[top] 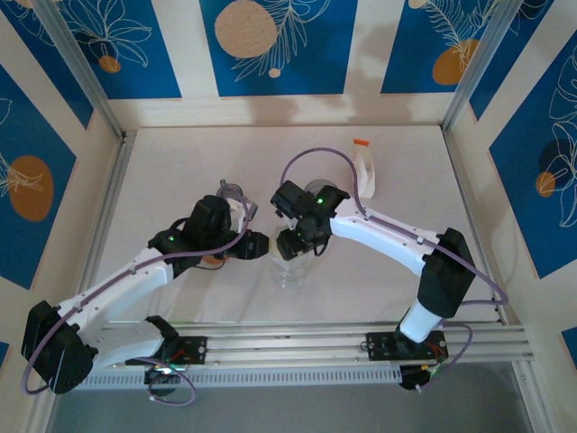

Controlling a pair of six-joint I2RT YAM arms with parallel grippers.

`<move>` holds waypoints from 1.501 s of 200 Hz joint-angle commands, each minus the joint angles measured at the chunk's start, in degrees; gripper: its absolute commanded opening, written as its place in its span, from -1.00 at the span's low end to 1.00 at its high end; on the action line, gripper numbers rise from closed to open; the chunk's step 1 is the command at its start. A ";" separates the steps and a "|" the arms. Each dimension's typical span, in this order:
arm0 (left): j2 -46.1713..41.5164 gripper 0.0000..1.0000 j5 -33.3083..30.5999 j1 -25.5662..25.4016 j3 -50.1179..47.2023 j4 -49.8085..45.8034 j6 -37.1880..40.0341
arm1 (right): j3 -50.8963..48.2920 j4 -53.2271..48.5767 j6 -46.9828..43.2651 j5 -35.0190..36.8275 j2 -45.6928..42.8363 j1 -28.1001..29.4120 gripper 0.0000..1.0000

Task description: Place the coffee filter in the dripper

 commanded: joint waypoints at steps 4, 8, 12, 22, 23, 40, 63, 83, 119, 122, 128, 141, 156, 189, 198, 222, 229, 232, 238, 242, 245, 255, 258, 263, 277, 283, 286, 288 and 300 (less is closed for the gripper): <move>0.24 -0.35 1.28 -0.54 -0.62 0.95 0.01 | -0.85 0.17 -0.35 -0.71 0.79 -0.16 0.25; 0.24 -0.35 1.27 -0.56 -0.62 0.93 0.00 | -0.86 0.32 -0.45 -0.65 0.91 -0.06 0.24; 0.17 -0.35 1.28 -0.55 -0.62 0.90 0.00 | -0.94 0.40 -0.45 -0.57 0.96 -0.01 0.24; 0.17 -0.35 1.27 -0.61 -0.66 0.88 0.03 | -1.08 0.56 -0.46 -0.35 1.19 0.06 0.24; 0.17 -0.35 1.23 -0.57 -0.64 0.87 0.01 | -1.08 0.58 -0.42 -0.31 1.23 0.07 0.24; 0.26 -0.35 1.27 -0.60 -0.68 0.99 -0.09 | -1.26 0.86 -0.55 0.15 1.61 0.25 0.24; 0.26 -0.35 1.27 -0.58 -0.75 0.96 -0.16 | -1.61 1.04 -0.63 0.84 2.07 0.59 0.24; 0.30 -0.35 1.26 -0.57 -0.80 1.02 -0.12 | -1.95 1.17 -0.72 1.07 2.33 0.78 0.24; 0.35 -0.35 1.27 -0.55 -0.82 1.06 -0.18 | -2.44 1.29 -0.72 1.58 2.39 0.82 0.24; 0.35 -0.35 1.27 -0.53 -0.81 1.09 -0.18 | -2.40 1.26 -0.70 1.58 2.39 0.87 0.24; 0.41 -0.35 1.23 -0.60 -0.86 1.09 -0.23 | -2.40 1.29 -0.70 1.67 2.34 0.87 0.24; 0.46 -0.35 1.27 -0.55 -0.88 1.09 -0.25 | -2.25 1.26 -0.63 1.80 2.16 0.90 0.24; 0.39 -0.35 1.27 -0.53 -0.88 1.11 -0.23 | -1.81 0.99 -0.55 2.01 1.77 1.04 0.24; 0.44 -0.36 1.07 -0.61 -0.88 0.85 -0.12 | -0.09 -0.07 -0.20 3.60 -0.73 1.57 0.26; 0.42 -0.36 1.10 -0.58 -0.88 0.81 -0.21 | 0.42 -0.55 0.11 4.23 -1.71 1.66 0.27; 0.32 -0.36 0.93 -0.61 -0.94 0.88 -0.33 | 1.36 -1.63 0.85 5.90 -4.80 2.00 0.28; 0.26 -0.36 1.01 -0.61 -0.97 0.94 -0.36 | 1.33 -1.74 1.18 6.33 -5.84 2.04 0.28; 0.21 -0.36 1.01 -0.57 -0.97 0.88 -0.36 | 1.35 -1.76 1.37 6.46 -6.26 2.10 0.28; 0.26 -0.36 0.98 -0.56 -0.97 0.92 -0.38 | 1.26 -1.90 1.67 6.78 -7.07 2.09 0.29; 0.26 -0.36 0.91 -0.59 -0.97 0.89 -0.37 | 1.16 -1.98 1.88 6.92 -7.64 2.06 0.29; 0.18 -0.36 0.96 -0.53 -1.01 0.95 -0.38 | 1.08 -1.95 2.03 7.01 -7.99 2.10 0.29; 0.26 -0.35 0.98 -0.60 -1.06 1.09 -0.51 | 0.78 -2.35 2.70 7.16 -8.84 2.08 0.29; 0.26 -0.36 1.01 -0.54 -1.12 0.99 -0.53 | 0.69 -2.65 2.89 7.31 -9.07 2.06 0.29; 0.26 -0.35 1.01 -0.58 -1.11 1.06 -0.58 | 0.47 -3.04 3.25 7.60 -9.49 2.10 0.29; 0.08 -0.36 0.84 -0.52 -1.15 0.98 -0.64 | -0.59 -3.69 4.24 8.26 -10.93 2.16 0.25; 0.00 -0.36 0.74 -0.60 -1.23 1.06 -0.70 | -1.12 -3.79 4.75 8.76 -11.74 2.17 0.23; -0.01 -0.36 0.76 -0.53 -1.23 1.07 -0.70 | -1.49 -3.79 4.93 8.92 -12.07 2.19 0.22; -0.01 -0.35 0.73 -0.53 -1.23 1.05 -0.69 | -1.64 -3.79 5.04 9.00 -12.39 2.13 0.21; -0.01 -0.35 0.74 -0.53 -1.23 1.13 -0.76 | -2.53 -3.79 5.66 9.46 -13.83 2.05 0.16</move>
